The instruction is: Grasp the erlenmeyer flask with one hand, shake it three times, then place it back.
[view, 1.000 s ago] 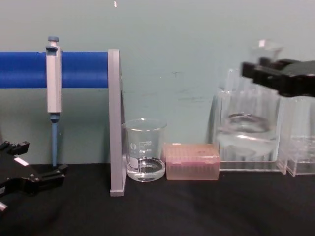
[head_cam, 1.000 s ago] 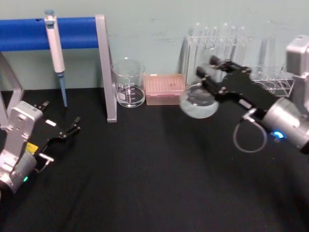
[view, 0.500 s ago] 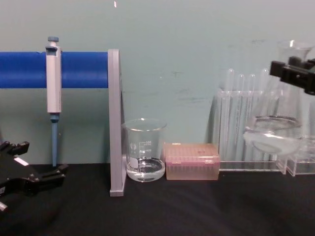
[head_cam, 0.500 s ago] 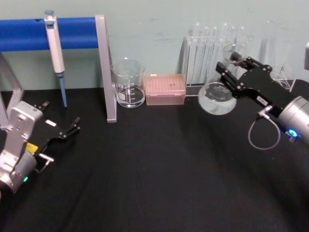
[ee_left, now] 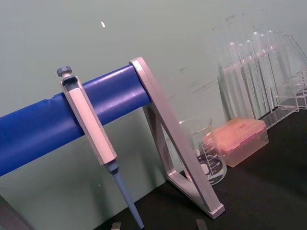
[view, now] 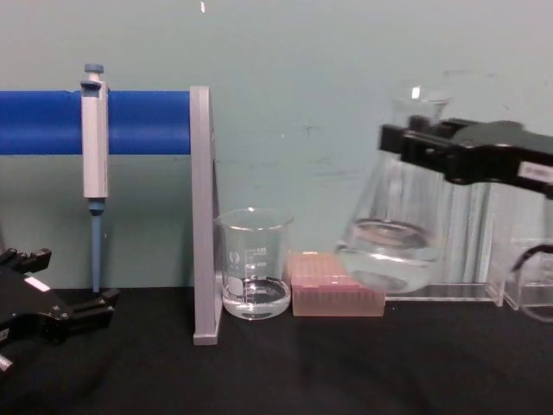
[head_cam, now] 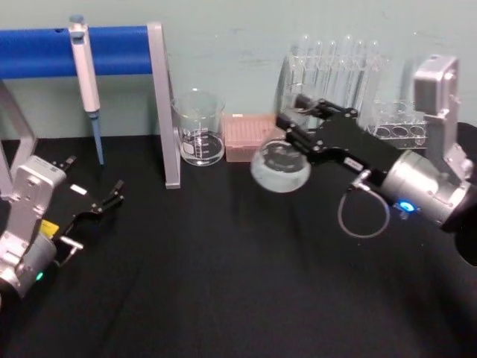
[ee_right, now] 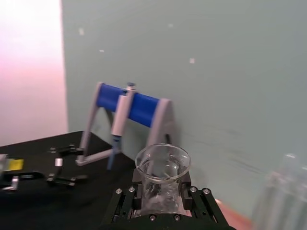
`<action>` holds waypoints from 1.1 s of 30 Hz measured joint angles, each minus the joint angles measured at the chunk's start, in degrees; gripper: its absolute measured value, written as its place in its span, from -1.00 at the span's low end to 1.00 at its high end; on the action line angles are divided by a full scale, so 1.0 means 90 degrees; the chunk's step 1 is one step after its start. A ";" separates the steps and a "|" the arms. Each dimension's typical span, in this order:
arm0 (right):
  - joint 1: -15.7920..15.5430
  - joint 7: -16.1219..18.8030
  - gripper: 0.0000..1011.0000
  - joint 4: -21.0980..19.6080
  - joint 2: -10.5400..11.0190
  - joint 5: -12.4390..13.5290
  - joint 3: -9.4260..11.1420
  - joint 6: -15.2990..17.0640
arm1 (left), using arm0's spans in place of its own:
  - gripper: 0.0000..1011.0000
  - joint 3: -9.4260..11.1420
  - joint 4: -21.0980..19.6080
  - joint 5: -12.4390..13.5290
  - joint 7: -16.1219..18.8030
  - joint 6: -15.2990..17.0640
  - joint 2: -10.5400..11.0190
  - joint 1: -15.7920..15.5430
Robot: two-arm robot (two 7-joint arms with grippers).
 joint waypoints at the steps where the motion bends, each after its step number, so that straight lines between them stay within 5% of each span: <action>1: 0.0073 0.0095 -0.11 0.0053 -0.0028 0.0029 -0.0098 -0.0007 | 0.98 0.0000 0.0000 0.0000 0.0000 0.0000 0.0000 0.0000; 10: 0.0354 0.0454 -0.11 0.0288 -0.0099 0.0194 -0.0490 -0.0030 | 0.98 0.0000 0.0000 0.0000 0.0000 0.0000 0.0000 0.0000; 33: 0.0529 0.0675 -0.11 0.0584 0.0042 0.0457 -0.0833 -0.0028 | 0.98 0.0000 0.0000 0.0000 0.0000 0.0000 0.0000 0.0000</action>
